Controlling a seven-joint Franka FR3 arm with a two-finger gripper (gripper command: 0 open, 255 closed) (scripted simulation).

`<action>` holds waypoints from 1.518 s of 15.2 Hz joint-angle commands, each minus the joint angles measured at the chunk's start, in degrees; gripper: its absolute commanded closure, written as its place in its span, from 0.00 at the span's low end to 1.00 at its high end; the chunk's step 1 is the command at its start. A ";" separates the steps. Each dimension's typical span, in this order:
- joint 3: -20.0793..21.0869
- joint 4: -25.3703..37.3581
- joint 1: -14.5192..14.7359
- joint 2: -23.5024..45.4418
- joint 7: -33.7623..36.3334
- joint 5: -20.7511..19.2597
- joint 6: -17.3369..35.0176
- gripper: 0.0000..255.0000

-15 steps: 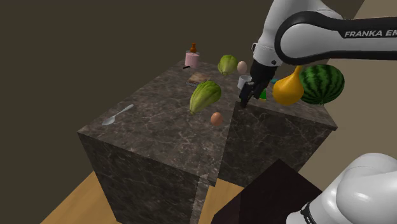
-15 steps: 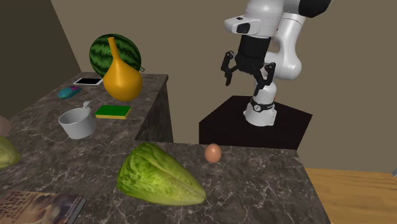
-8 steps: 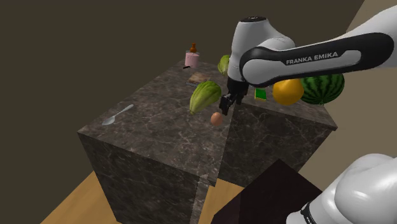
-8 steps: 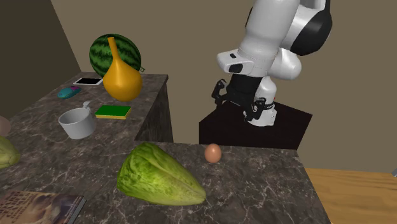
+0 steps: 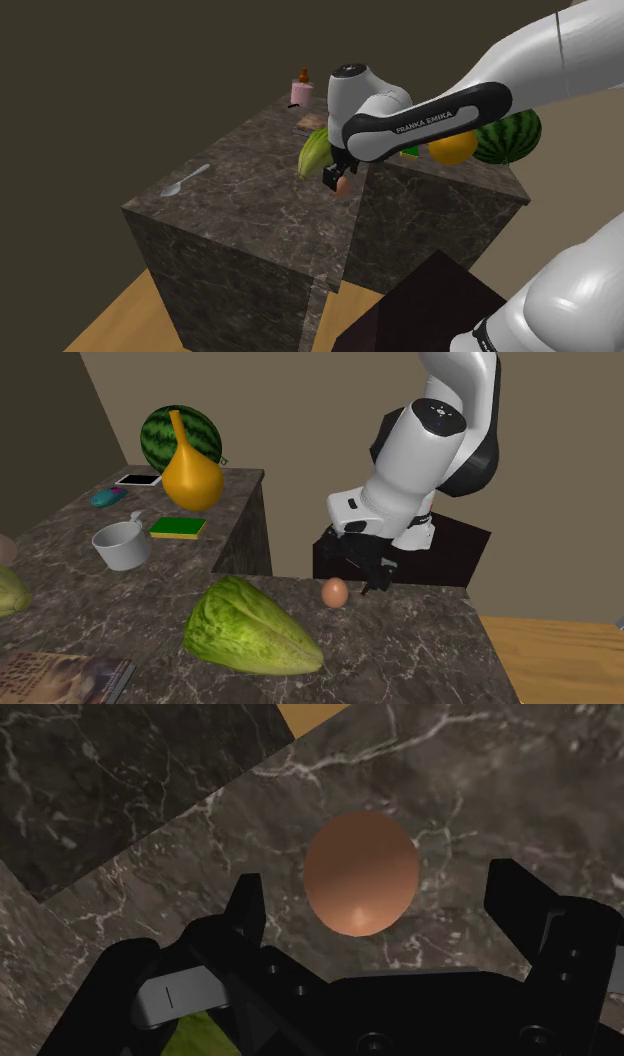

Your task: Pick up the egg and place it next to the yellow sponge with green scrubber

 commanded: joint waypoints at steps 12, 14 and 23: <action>-0.62 -1.79 -0.82 3.69 1.90 -3.04 5.12 0.00; -0.62 -1.79 -0.82 3.68 1.90 -3.04 5.11 0.00; -0.62 -1.79 -0.82 3.68 1.90 -3.04 5.11 1.00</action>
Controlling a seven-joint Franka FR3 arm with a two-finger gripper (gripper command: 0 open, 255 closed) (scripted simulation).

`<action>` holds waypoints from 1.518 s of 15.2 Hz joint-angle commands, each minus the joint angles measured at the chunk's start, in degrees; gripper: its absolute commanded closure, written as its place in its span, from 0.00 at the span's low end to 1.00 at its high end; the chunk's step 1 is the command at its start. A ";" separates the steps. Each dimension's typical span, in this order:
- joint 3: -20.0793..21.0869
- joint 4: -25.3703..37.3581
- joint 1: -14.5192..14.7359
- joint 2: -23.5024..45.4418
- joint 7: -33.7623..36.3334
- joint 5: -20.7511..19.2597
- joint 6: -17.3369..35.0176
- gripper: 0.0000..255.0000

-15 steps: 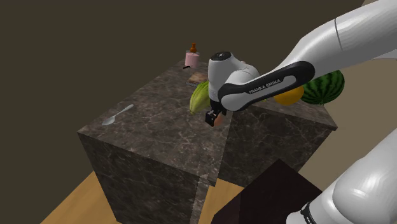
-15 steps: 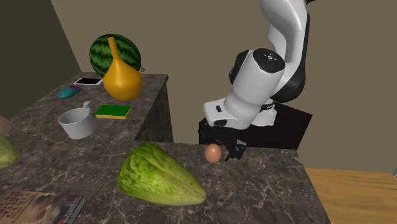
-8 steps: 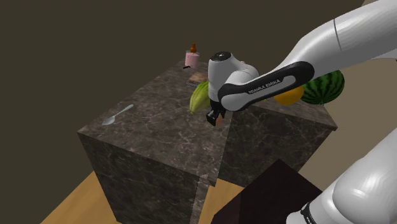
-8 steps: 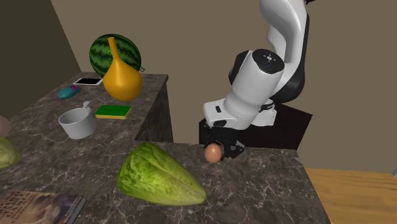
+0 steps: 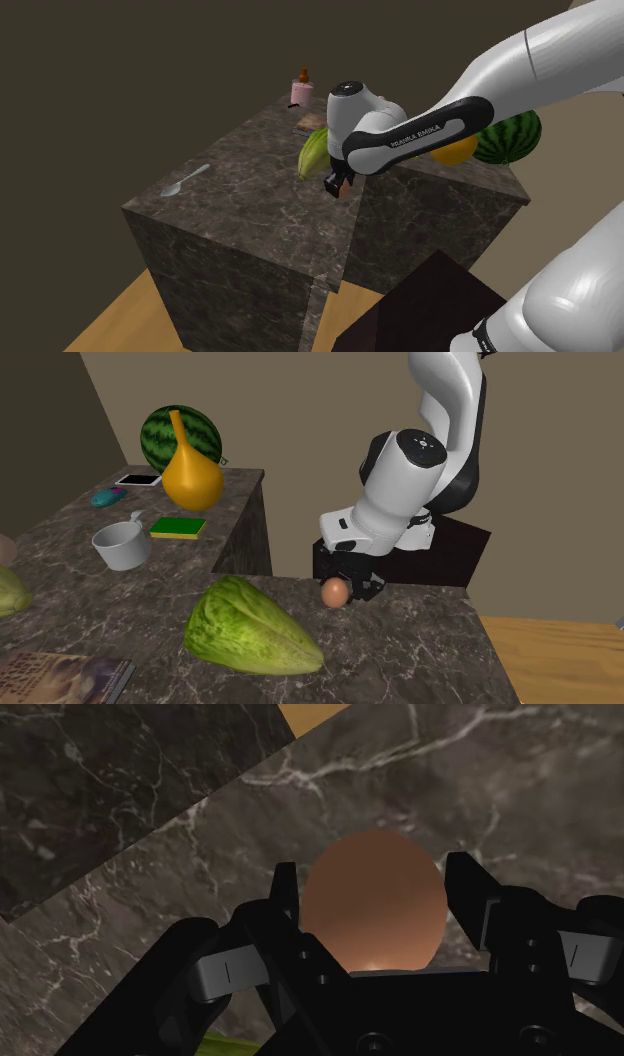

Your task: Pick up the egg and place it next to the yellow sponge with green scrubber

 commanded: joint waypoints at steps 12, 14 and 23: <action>0.02 3.76 0.29 -4.61 -4.07 3.53 -7.53 1.00; 0.00 4.62 0.34 -5.29 -4.70 4.02 -8.94 1.00; -0.13 9.06 0.52 -7.69 -7.23 5.74 -15.34 1.00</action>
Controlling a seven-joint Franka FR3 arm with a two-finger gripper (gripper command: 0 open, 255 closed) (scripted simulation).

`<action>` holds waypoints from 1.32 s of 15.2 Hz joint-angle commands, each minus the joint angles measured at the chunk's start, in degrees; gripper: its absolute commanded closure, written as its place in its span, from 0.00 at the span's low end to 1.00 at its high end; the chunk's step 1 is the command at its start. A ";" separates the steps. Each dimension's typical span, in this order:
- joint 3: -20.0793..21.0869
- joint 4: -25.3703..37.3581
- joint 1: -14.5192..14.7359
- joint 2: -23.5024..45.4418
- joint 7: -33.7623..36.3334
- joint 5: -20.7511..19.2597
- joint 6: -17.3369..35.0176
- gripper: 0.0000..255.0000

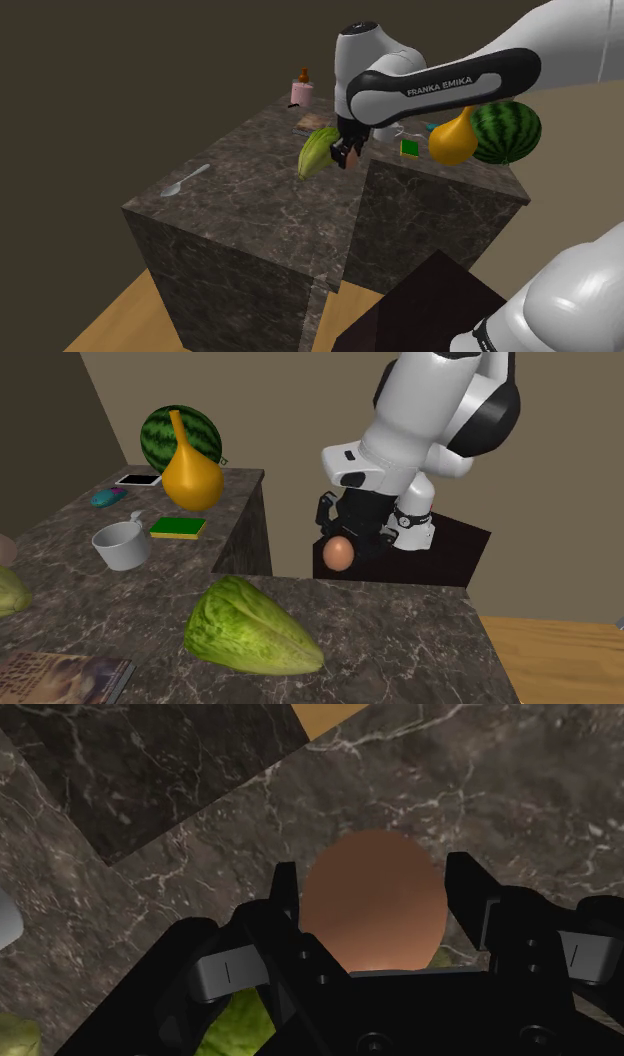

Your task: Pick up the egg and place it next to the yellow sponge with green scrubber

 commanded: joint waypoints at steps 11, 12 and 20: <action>-4.31 3.43 -3.08 -1.06 -8.31 0.18 -2.38 1.00; -5.11 3.54 -3.70 -0.85 -9.61 0.04 -1.93 1.00; -11.30 6.86 -8.59 2.77 -19.91 -0.62 1.19 1.00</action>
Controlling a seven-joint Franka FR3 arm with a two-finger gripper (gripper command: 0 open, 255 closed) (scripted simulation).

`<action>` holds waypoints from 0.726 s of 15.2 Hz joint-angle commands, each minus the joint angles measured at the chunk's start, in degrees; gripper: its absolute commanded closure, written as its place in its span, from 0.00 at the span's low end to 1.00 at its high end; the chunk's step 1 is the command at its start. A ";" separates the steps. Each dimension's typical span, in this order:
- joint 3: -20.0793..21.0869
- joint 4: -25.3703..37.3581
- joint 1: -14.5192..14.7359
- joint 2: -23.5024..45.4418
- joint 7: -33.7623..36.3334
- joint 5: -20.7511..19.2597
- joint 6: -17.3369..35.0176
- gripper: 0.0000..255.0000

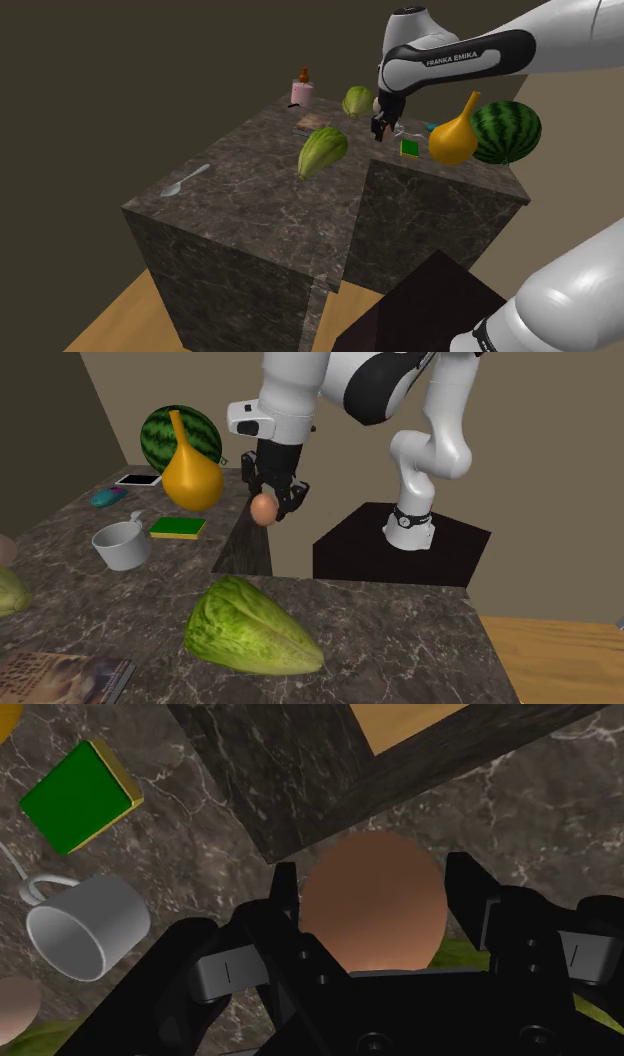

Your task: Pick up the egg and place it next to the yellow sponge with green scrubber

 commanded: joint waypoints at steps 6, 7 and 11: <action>-4.80 6.17 -4.22 5.91 -8.99 0.39 2.12 1.00; -5.42 7.29 -4.82 6.89 -10.28 0.59 2.29 1.00; -7.63 12.53 -7.30 11.27 -15.45 1.69 2.67 1.00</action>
